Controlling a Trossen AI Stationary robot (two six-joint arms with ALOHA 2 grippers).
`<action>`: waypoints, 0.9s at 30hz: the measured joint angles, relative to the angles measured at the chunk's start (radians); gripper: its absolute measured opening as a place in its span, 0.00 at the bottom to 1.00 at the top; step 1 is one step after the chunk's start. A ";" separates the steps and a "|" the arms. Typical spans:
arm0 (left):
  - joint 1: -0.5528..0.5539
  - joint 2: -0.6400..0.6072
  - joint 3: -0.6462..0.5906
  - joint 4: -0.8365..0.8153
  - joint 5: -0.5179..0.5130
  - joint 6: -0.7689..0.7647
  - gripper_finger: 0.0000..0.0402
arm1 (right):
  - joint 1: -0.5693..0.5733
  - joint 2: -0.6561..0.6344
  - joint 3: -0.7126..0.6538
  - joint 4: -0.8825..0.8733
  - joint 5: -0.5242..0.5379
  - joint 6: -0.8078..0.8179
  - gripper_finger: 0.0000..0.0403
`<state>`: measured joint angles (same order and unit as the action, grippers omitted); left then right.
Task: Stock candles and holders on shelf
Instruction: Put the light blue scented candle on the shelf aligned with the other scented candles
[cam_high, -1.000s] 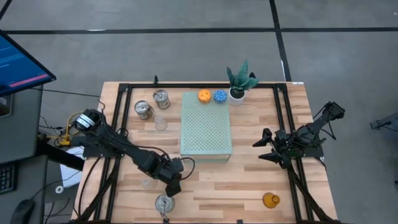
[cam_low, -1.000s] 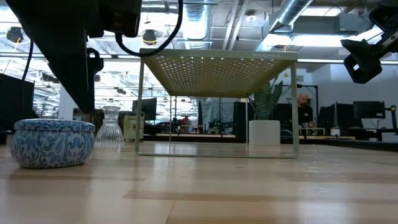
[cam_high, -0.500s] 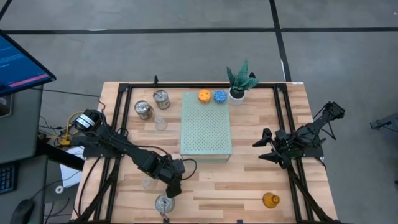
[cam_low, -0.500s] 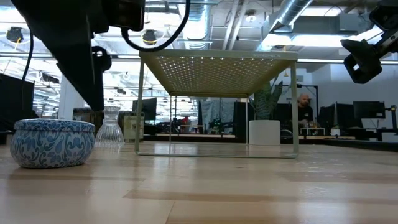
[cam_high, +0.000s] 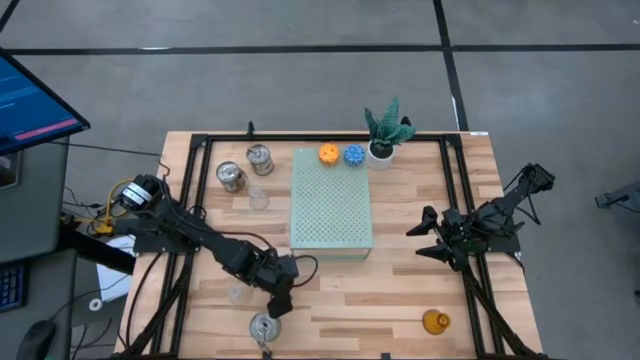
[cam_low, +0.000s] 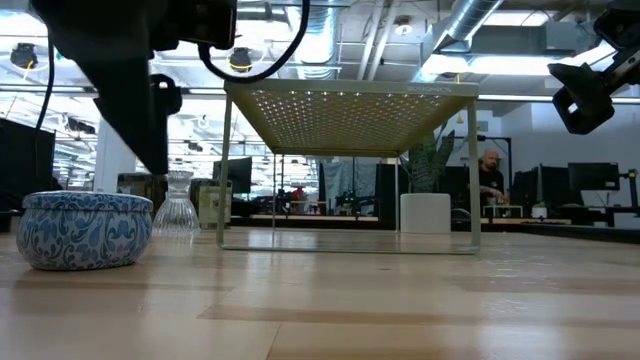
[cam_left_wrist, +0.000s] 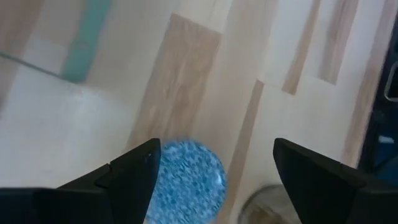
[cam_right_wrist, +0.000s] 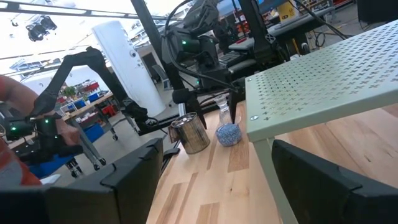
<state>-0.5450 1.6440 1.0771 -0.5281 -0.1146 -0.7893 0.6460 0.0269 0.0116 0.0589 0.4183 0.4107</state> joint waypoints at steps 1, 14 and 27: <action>0.003 0.000 0.000 -0.009 0.021 0.000 0.78 | 0.000 0.000 0.000 0.000 0.000 0.000 0.72; 0.049 0.000 0.000 -0.067 0.139 0.053 0.96 | 0.000 0.000 0.000 0.000 0.000 0.000 0.72; 0.011 0.000 0.000 -0.062 0.000 0.022 0.98 | 0.000 0.000 0.000 0.000 0.000 0.000 0.72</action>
<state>-0.5341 1.6438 1.0767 -0.5897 -0.1145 -0.7676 0.6457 0.0269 0.0115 0.0589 0.4183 0.4105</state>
